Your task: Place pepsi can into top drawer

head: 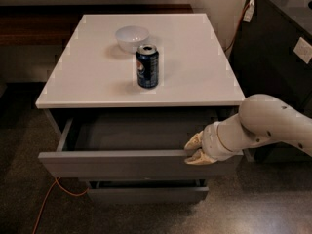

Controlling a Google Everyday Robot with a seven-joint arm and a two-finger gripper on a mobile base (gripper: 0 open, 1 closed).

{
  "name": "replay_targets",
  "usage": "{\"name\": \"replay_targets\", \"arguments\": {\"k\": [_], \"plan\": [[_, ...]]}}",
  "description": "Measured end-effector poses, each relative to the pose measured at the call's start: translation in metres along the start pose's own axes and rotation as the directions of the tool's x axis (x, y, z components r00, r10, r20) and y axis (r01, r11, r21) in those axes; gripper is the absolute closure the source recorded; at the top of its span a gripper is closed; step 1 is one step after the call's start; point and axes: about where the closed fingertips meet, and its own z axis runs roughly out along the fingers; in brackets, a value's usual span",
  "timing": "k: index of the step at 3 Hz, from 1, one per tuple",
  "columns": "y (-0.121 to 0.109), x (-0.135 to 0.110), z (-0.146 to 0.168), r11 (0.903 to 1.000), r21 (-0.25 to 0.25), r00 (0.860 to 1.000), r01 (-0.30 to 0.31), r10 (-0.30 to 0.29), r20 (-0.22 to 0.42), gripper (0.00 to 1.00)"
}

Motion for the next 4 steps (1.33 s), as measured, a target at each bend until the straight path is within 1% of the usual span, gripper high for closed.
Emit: {"name": "replay_targets", "arguments": {"k": [1,2,3,4], "plan": [[0.007,-0.007,0.003,1.0000,-0.007,1.000,-0.005,0.005,0.016,0.35],[0.019,-0.023,0.012,0.9996,-0.024,0.999,-0.014,0.015,0.045,0.12],[0.025,-0.035,0.021,0.9990,-0.039,0.997,-0.022,0.025,0.069,0.00],[0.024,-0.038,0.026,0.9986,-0.045,0.997,-0.029,0.033,0.075,0.16]]}}
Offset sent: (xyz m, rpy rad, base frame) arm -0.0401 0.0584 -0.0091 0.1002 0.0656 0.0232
